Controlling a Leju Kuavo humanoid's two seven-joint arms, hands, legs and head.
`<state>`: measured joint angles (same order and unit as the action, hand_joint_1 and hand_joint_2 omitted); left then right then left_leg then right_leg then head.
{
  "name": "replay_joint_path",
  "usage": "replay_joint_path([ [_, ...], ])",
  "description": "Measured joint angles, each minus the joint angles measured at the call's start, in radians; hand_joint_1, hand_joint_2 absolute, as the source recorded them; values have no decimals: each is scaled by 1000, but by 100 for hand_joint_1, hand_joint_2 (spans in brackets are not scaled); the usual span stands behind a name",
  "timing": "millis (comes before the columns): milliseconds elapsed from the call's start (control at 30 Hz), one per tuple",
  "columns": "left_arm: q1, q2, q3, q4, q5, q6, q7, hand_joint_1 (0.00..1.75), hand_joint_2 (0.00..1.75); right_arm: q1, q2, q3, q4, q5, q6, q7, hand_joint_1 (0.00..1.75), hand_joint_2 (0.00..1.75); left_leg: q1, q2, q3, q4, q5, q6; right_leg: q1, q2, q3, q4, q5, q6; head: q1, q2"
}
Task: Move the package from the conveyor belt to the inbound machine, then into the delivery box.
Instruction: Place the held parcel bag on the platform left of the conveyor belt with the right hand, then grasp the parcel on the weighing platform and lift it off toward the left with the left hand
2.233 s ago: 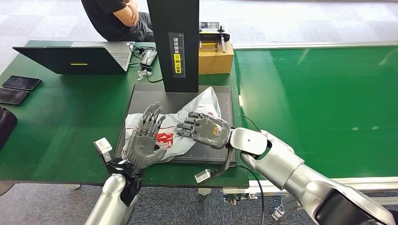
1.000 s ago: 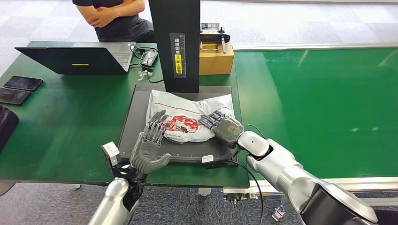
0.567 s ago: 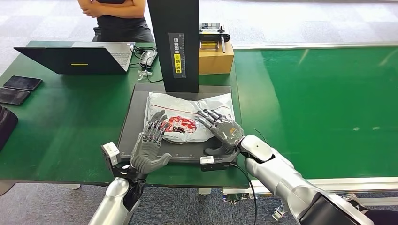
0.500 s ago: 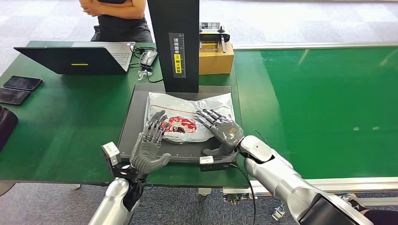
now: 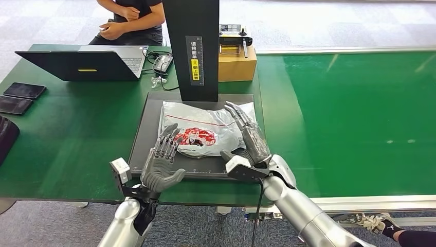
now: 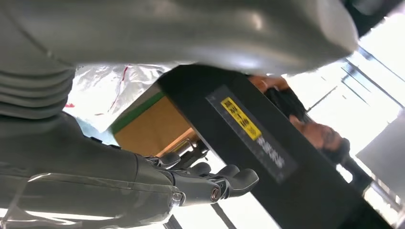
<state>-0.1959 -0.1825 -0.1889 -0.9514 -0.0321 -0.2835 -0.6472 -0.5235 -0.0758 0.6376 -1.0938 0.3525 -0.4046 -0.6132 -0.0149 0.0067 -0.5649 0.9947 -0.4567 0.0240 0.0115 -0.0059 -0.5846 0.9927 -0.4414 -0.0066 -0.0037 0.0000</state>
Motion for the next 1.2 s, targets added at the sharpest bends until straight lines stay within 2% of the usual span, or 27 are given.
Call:
replay_joint_path([
  [267, 36, 4, 10, -39, -3, 7, 14, 0, 175, 207, 0, -184, -247, -72, 91, -14, 0, 175, 0, 0, 0, 0, -1, 1, 0, 0, 0, 0, 0, 0, 0, 0],
  [633, 51, 4, 43, -76, -23, -18, 38, 0, 175, 400, 51, -432, -369, -73, 166, 5, 0, 175, 0, 0, 0, 0, -1, 0, 0, 0, 0, 0, 0, 0, 0, 0],
  [800, 51, 3, 53, -80, -52, -11, 38, 0, 175, 455, 86, -529, -406, -47, 214, 20, 0, 175, 0, 0, 0, 0, -1, 0, 0, 0, 0, 0, 0, 0, 0, 0],
  [933, 51, -2, 54, -84, -79, 10, 64, 0, 175, 478, 110, -562, -422, -15, 227, 24, 0, 175, 0, 0, 0, 0, -1, 0, 0, 0, 0, 0, 0, 0, 0, 0],
  [1033, 56, -12, 55, -94, -92, 50, 122, 0, 175, 488, 131, -583, -432, 9, 232, 28, 0, 175, 0, 0, 0, 0, -1, 0, 0, 0, 0, 0, 0, 0, 0, 0],
  [1200, 68, -27, 55, -128, -121, 129, 136, 0, 175, 498, 152, -601, -442, 40, 248, 37, 0, 175, 0, 0, 0, 0, -1, 0, 0, 0, 0, 0, 0, 0, 0, 0],
])
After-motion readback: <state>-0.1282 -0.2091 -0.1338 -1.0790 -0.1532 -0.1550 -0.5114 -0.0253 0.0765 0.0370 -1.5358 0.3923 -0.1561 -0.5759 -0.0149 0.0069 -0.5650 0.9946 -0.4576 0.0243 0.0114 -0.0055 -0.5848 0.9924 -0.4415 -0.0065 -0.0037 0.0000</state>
